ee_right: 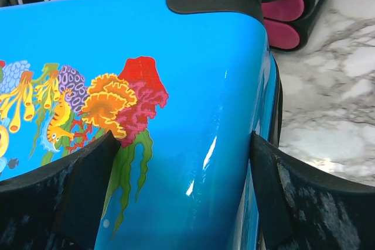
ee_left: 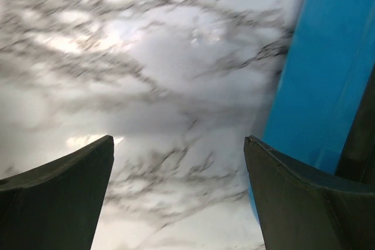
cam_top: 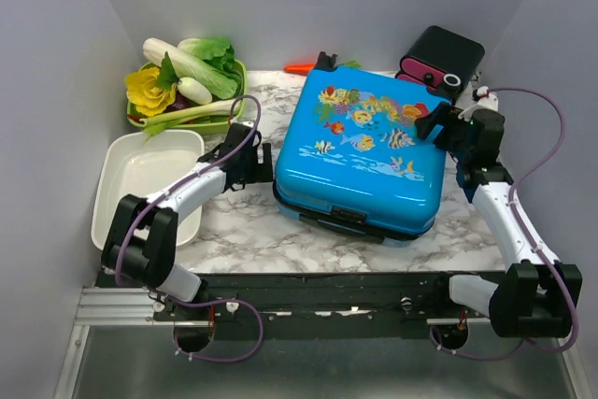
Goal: Open, take out, and arrange the luggage
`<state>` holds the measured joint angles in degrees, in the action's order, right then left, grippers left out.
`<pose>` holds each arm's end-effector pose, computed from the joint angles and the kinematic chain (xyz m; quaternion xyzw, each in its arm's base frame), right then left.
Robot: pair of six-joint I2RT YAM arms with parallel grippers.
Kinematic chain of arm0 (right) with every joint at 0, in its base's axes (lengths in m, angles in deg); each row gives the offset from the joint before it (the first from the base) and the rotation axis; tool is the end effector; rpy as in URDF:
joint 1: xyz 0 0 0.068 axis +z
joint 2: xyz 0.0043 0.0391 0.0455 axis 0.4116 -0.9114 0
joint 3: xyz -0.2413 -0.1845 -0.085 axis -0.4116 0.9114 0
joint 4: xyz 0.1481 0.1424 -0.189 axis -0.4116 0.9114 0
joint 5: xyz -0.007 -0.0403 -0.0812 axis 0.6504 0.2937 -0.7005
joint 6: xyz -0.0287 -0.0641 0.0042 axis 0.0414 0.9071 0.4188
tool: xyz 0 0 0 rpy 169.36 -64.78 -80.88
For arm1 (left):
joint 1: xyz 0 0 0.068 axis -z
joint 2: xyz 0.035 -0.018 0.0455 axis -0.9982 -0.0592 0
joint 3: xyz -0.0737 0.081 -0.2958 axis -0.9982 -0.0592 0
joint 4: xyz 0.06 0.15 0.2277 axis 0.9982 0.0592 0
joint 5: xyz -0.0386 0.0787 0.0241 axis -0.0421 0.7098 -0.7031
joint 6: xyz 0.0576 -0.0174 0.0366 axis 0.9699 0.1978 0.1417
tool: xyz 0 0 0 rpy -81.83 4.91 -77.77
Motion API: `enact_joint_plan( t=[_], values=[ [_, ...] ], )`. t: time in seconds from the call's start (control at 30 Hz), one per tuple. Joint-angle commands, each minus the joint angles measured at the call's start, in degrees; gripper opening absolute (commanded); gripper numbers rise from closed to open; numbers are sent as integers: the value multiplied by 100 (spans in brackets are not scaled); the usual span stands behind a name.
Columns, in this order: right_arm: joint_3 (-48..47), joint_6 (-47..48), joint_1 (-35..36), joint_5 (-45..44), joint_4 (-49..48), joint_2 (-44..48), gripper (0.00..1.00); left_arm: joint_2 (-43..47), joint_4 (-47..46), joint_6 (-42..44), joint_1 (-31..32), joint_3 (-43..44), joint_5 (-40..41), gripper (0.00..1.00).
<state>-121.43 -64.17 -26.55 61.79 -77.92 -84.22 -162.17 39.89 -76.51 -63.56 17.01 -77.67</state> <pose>0.2979 -0.0039 0.3225 0.1166 0.8065 0.1418 0.5620 0.3175 -0.1341 0.2165 -0.0291 0.9403 -0.1352 0.3109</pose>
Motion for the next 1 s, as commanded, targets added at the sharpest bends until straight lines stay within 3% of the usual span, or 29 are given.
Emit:
enact_joint_plan(
  t=[0.0,0.33,0.47,0.7,0.8,0.97],
  values=[
    [433,-570,2007,3562,559,-670,88,536,46,-527,772,3,-130,99],
    [204,-1460,2562,2278,189,-890,88,712,732,-685,209,380,839,99],
    [-50,-1083,2562,1585,856,-723,90,888,942,-720,183,548,961,99],
    [-718,-547,2501,-925,2017,-99,98,1783,1505,-694,191,381,1593,99],
    [-1201,-256,2290,-1535,2255,7,100,2152,1751,-764,182,337,1665,99],
    [-1965,446,1596,-1222,2282,-265,100,2540,2207,-799,183,503,1621,99]
  ],
)
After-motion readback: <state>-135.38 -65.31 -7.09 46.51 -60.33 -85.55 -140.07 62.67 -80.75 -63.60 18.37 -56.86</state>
